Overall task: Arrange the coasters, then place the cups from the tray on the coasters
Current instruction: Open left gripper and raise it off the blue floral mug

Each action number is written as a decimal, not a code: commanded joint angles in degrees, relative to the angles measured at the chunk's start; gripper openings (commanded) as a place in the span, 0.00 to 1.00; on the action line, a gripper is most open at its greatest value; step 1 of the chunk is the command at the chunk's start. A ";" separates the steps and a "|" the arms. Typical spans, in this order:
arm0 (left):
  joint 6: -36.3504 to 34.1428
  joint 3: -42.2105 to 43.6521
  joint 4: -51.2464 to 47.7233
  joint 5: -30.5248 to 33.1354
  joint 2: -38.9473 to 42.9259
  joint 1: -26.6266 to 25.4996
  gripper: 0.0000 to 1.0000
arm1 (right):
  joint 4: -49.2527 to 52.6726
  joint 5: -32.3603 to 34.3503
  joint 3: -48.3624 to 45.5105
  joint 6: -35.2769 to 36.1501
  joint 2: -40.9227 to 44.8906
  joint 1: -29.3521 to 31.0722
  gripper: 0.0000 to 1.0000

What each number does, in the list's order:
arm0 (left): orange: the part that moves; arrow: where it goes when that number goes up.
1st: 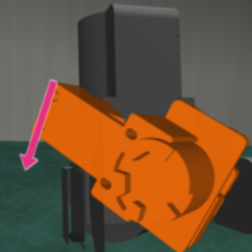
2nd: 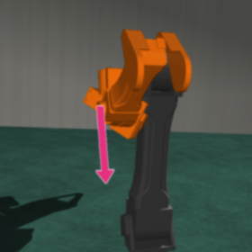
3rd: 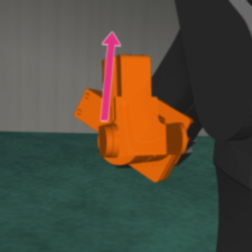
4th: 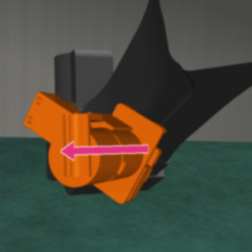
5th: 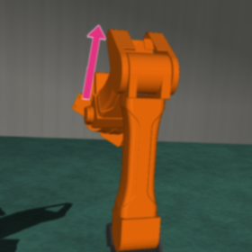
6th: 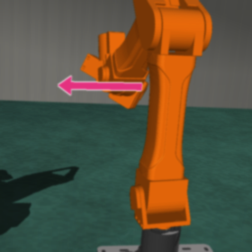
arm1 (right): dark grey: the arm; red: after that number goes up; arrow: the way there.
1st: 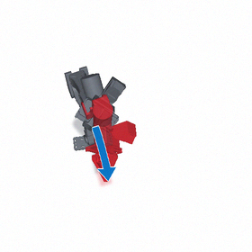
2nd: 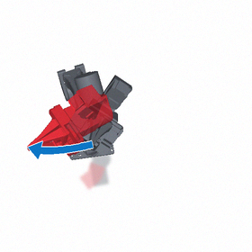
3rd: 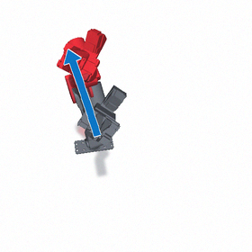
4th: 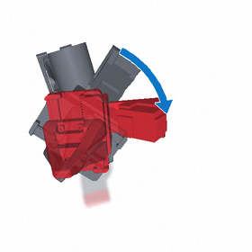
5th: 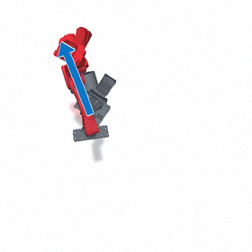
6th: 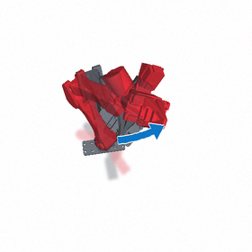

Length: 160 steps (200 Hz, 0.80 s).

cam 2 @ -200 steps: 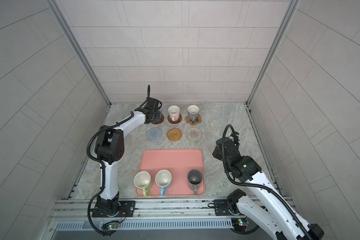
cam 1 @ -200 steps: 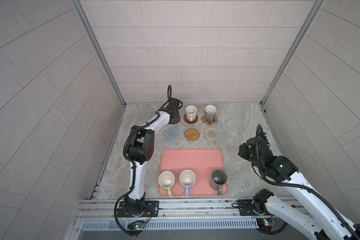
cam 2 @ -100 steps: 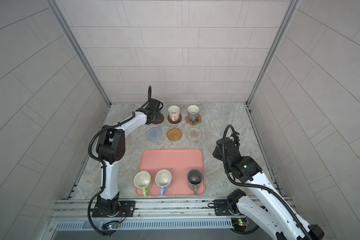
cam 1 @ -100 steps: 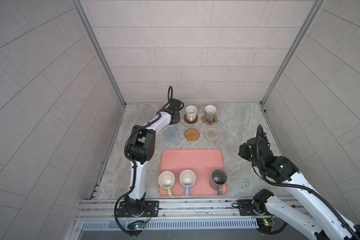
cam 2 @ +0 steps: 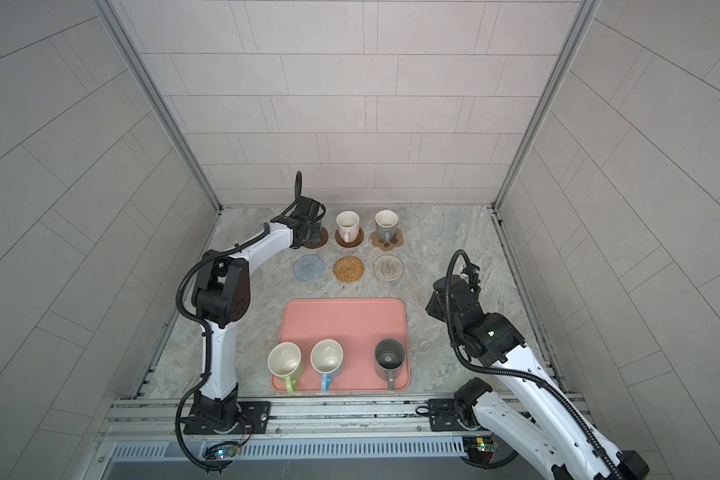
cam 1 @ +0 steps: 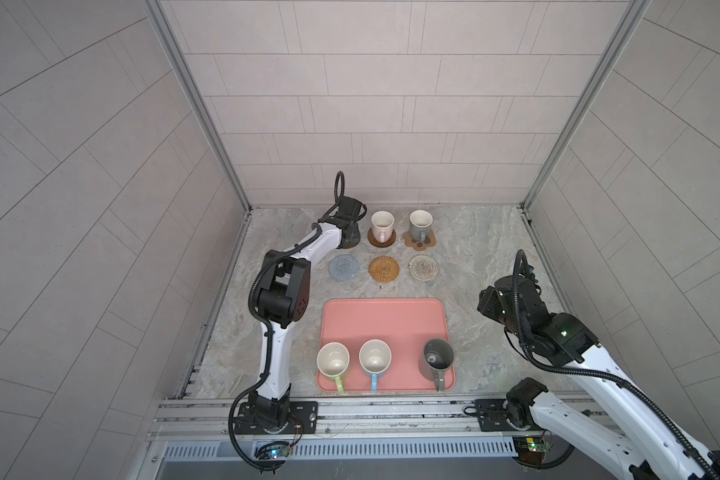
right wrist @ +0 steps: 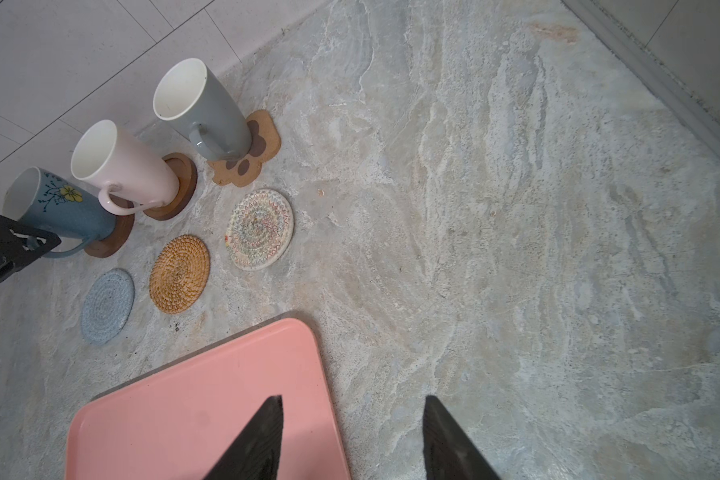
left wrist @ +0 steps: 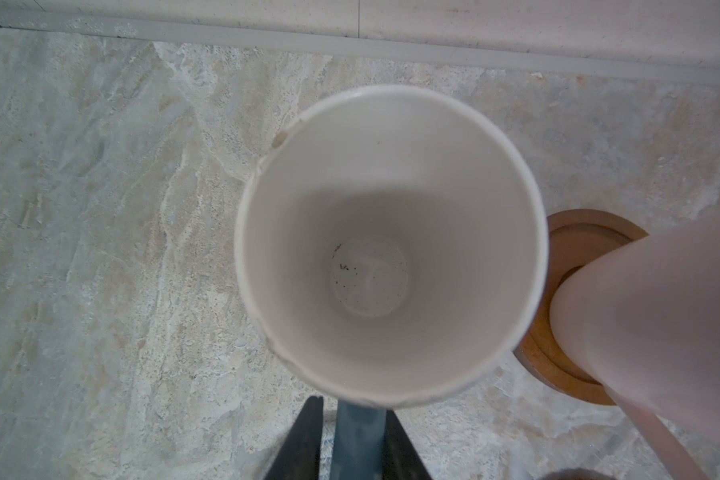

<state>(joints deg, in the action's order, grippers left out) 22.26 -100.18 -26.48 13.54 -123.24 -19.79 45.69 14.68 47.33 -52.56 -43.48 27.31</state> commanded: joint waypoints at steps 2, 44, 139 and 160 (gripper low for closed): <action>-0.14 -1.67 -1.21 0.69 -0.56 0.06 0.32 | 1.24 1.55 -0.44 -0.34 0.95 -0.20 0.56; 0.04 -1.77 -1.28 -1.09 0.79 0.01 0.45 | 1.25 1.63 -0.51 -0.36 1.21 -0.29 0.56; 1.15 2.39 -1.73 -4.84 8.34 -0.25 0.66 | 1.95 1.37 0.21 0.51 2.35 -0.34 0.57; 1.03 4.19 -1.73 -5.17 11.44 -0.25 0.68 | 2.29 0.99 0.91 1.18 2.27 -0.33 0.57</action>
<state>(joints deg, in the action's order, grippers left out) 22.65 -97.91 -27.29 8.56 -117.10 -19.79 46.50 14.74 47.35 -52.29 -41.76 27.20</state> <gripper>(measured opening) 0.674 0.566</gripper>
